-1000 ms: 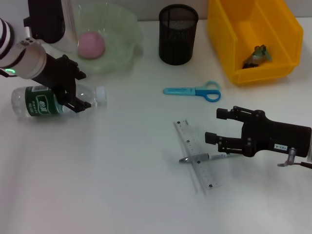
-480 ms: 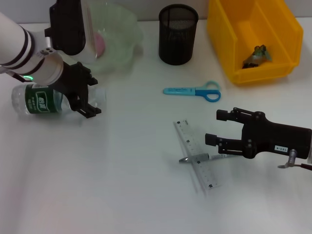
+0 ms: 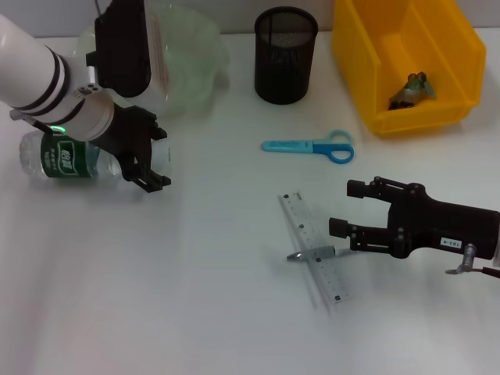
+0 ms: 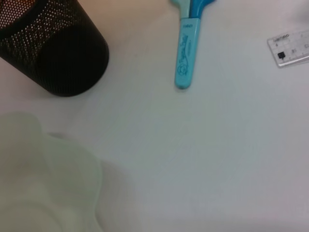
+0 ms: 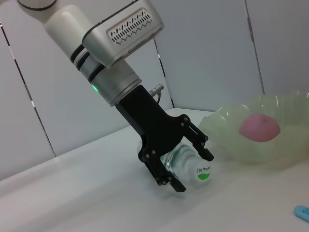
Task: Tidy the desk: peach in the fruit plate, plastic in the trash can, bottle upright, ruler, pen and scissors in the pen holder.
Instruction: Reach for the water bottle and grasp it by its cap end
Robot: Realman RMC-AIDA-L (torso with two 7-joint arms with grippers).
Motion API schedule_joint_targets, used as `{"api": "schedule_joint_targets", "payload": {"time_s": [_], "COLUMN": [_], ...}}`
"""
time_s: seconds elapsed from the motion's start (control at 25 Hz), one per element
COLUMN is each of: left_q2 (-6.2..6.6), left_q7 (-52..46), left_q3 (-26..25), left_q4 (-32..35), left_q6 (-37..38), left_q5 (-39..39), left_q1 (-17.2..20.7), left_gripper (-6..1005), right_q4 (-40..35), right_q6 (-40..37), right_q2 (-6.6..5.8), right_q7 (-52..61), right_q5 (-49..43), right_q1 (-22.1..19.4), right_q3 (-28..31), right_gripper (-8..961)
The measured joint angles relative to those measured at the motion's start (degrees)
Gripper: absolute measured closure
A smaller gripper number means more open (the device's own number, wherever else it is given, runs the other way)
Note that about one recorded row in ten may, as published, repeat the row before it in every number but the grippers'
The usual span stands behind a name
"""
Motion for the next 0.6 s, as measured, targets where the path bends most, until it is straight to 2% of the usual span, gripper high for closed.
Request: {"api": "schedule_joint_targets", "payload": {"time_s": [0.16, 0.36, 0.6], "left_q2": [0.00, 0.11, 0.17], "left_q7": [-0.1, -0.1, -0.1], "left_q3": [0.9, 1.0, 1.1], "left_q4": [-0.2, -0.2, 0.0], "left_q6": [-1.3, -1.5, -1.6], "left_q5": [0.4, 0.7, 1.3], "left_q1": [0.3, 0.4, 0.4], "left_gripper": [205, 286, 289], "right_q4": [0.1, 0.1, 0.1], "right_q6": [-0.1, -0.7, -0.9], "right_q2": [0.00, 0.00, -0.07], "right_q7": [0.0, 0.0, 0.3], "right_q5": [0.0, 0.0, 0.0], "right_q1": [-0.3, -0.4, -0.4], "right_q3": [0.0, 0.0, 0.0], "right_gripper": [135, 135, 135]}}
